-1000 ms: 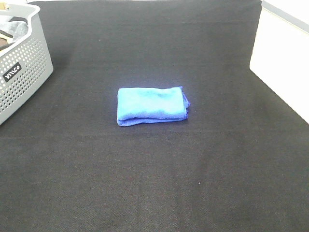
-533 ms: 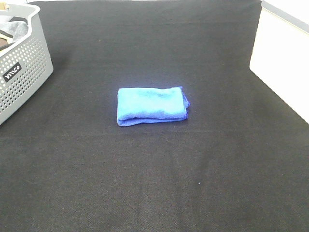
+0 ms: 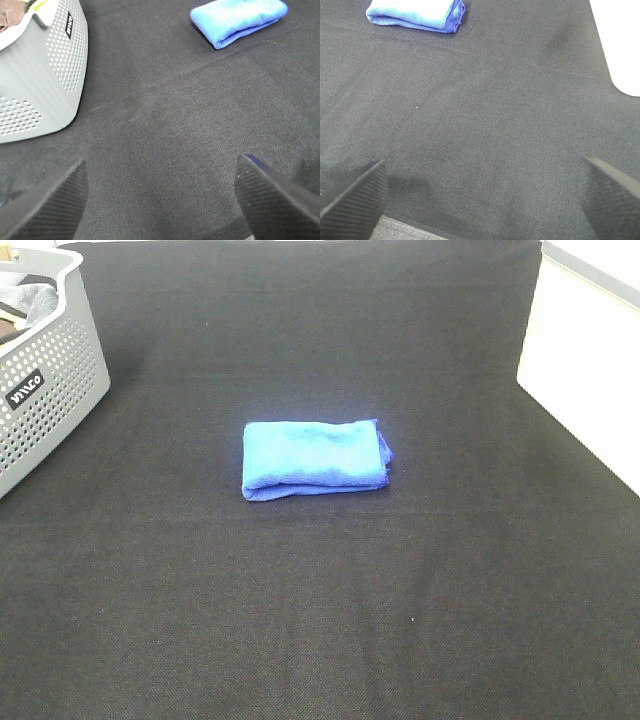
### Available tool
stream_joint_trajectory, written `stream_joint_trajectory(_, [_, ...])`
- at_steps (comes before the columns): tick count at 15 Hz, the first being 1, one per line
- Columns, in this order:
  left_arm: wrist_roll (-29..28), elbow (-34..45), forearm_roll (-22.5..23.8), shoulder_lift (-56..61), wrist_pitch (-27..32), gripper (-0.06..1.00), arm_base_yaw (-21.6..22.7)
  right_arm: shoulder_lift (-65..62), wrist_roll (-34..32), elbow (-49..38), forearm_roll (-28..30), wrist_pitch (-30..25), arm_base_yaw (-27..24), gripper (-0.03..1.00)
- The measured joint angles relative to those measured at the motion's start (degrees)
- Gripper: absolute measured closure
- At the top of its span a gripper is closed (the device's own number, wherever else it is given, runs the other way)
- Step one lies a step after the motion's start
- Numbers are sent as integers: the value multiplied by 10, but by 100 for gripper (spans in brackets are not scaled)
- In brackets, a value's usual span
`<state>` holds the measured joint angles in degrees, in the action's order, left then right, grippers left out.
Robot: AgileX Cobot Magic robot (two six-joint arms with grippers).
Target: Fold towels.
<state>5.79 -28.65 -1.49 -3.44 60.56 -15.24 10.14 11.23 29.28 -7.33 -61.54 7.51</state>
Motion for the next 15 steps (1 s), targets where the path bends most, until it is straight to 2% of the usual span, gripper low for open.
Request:
stream_joint_trajectory(3, [16,0,-14,0,0,17,0,0,0,0,0,0,0,1])
stream_joint_trajectory(11, [21,0,-14,0,0,17,2,0,0,0,0,0,0,1])
stream_joint_trajectory(13, [21,0,-14,0,0,17,44,0,0,0,-1,0,-3,1])
stream_joint_trajectory(15, [21,0,-14,3,0,17,105,-10,0,0,-5,1,-42,1])
